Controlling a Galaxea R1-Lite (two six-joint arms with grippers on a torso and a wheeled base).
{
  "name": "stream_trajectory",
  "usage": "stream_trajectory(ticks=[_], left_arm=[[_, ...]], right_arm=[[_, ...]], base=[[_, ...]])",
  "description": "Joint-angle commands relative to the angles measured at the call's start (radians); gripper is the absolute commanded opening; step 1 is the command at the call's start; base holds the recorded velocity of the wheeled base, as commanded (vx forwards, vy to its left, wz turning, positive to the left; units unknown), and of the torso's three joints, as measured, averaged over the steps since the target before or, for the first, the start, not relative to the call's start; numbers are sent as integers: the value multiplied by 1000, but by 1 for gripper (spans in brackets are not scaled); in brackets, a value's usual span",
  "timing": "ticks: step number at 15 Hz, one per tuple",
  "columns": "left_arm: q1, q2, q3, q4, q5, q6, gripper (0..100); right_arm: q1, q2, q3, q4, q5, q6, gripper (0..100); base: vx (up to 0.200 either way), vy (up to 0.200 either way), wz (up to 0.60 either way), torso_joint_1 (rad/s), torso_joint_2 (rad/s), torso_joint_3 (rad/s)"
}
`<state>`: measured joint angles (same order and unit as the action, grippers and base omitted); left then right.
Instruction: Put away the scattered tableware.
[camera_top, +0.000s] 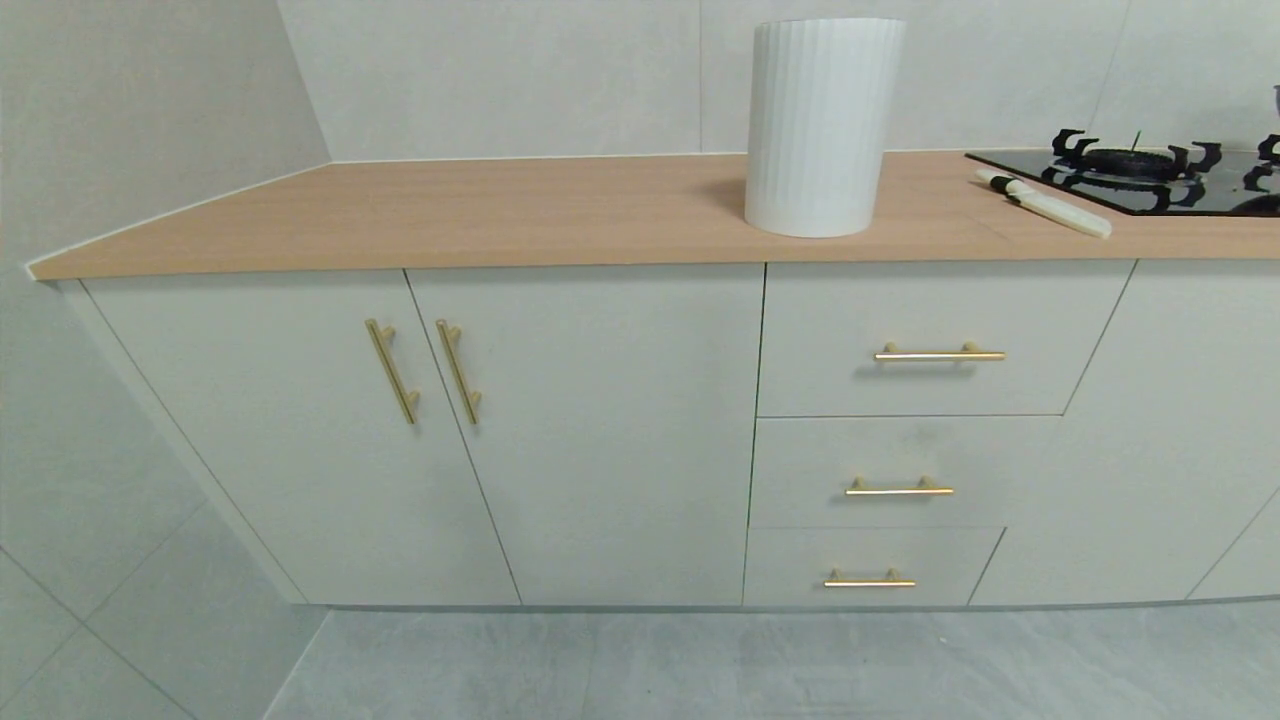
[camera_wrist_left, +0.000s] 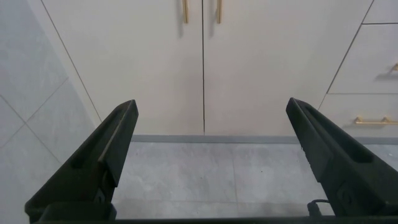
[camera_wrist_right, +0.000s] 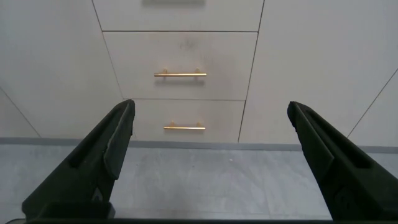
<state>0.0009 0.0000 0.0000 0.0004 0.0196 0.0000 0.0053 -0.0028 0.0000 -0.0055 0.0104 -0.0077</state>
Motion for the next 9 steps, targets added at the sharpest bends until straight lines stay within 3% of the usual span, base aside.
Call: stream_trajectory(ticks=[1,3,9], left_arm=[[1,0,0,0,0,2,100],[1,0,0,0,0,3,100],[1,0,0,0,0,-2,100]], right_arm=[[1,3,0,2,0,3,100],[1,3,0,2,0,3,100],[1,3,0,2,2,5,100]], base=[[0,0,0,0,0,0],[0,0,0,0,0,0],[200,0,0,3,3,8]])
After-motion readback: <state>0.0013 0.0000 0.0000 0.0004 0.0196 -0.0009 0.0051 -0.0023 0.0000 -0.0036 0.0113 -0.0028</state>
